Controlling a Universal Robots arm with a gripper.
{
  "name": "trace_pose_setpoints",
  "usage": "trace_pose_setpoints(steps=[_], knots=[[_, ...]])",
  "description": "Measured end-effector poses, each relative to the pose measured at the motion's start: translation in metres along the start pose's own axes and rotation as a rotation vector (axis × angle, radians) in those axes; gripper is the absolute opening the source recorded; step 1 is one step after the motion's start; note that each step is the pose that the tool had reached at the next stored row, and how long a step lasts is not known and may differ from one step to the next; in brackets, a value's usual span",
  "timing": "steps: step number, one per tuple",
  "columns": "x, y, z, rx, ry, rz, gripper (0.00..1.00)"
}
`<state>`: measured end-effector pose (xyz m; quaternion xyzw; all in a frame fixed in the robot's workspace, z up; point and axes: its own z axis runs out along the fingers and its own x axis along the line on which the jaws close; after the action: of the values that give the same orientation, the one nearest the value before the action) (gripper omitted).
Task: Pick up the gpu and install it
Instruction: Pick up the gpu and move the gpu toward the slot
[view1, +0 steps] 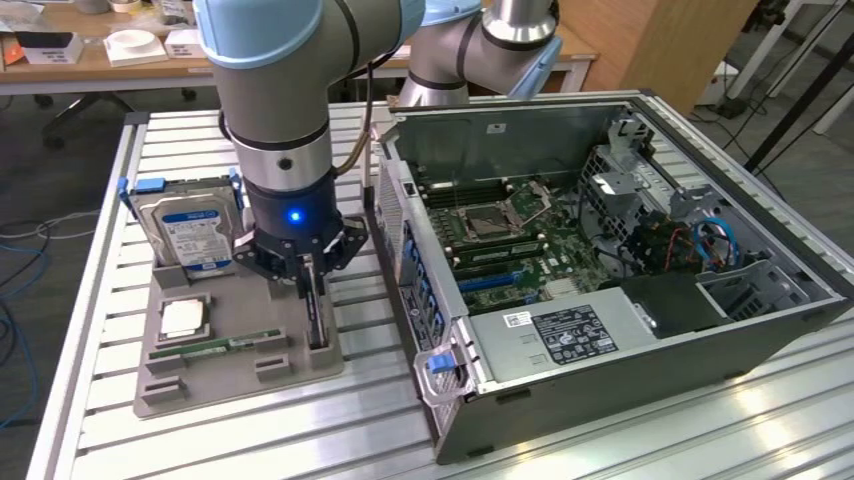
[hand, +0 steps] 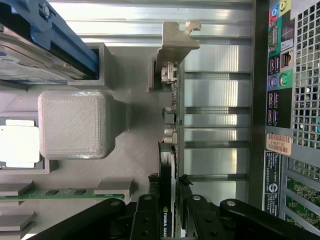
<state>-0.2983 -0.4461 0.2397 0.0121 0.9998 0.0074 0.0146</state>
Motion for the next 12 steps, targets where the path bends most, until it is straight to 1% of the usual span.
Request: trace_pose_setpoints(steps=[12], knots=[[-0.0003,0.0001,-0.0087,0.0000,0.0000,0.000,0.25]])
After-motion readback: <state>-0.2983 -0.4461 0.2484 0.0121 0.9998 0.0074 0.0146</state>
